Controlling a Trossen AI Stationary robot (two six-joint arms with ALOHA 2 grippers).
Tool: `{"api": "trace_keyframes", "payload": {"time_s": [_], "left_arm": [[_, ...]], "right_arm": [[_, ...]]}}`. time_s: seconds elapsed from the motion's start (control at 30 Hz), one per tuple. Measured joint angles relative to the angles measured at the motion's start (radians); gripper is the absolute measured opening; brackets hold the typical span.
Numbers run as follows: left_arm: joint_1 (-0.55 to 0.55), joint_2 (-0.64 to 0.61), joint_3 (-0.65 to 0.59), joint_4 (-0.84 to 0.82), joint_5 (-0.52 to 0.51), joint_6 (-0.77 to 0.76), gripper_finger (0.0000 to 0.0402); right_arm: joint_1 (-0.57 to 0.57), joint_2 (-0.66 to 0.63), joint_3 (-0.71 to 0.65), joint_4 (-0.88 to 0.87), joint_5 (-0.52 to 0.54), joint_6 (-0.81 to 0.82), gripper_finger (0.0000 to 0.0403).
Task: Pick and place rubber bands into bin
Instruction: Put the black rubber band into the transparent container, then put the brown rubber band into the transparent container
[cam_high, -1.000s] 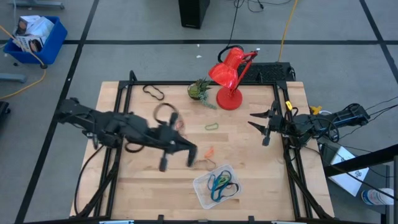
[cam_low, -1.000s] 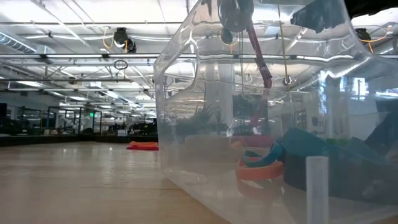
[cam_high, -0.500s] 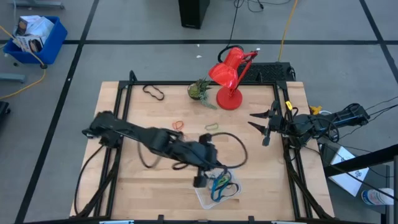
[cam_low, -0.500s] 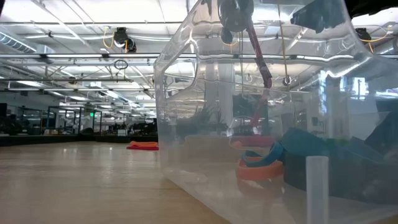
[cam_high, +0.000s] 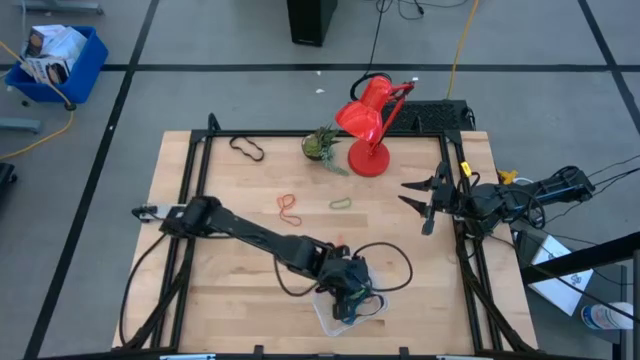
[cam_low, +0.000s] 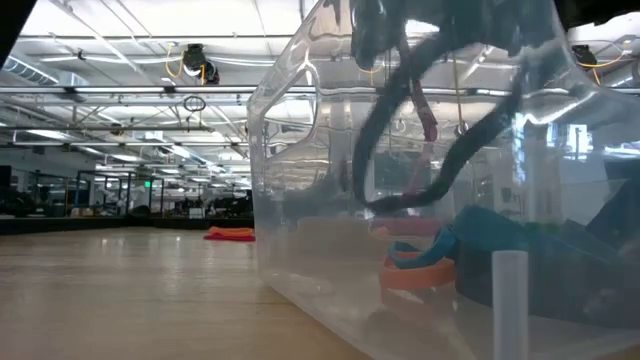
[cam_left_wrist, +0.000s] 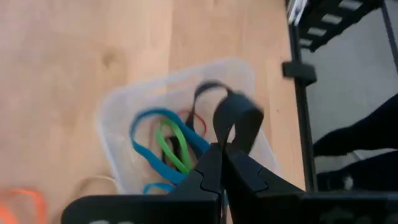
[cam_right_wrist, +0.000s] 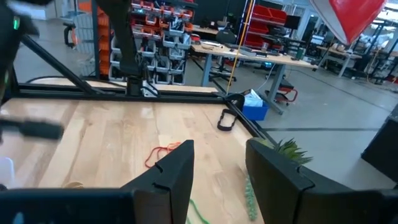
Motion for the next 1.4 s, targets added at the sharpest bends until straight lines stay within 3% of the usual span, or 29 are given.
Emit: {"api": "trace_keyframes", "payload": {"time_s": [0.47, 0.77, 1.07, 1.4], "left_arm": [[-0.011, 0.077, 0.000, -0.025, 0.041, -0.118, 0.0005], [-0.011, 0.077, 0.000, -0.001, 0.040, -0.143, 0.0051], [-0.007, 0.077, 0.000, 0.000, 0.045, -0.142, 0.0055], [0.048, -0.027, -0.001, -0.045, 0.250, -0.137, 0.0055]], "right_arm": [[0.000, 0.000, 0.000, -0.001, -0.003, 0.014, 0.0144], [0.000, 0.000, 0.000, -0.004, -0.003, 0.014, 0.0144], [0.000, 0.000, 0.000, -0.031, -0.003, 0.015, 0.0144], [0.000, 0.000, 0.000, -0.033, -0.003, 0.014, 0.0144]]}}
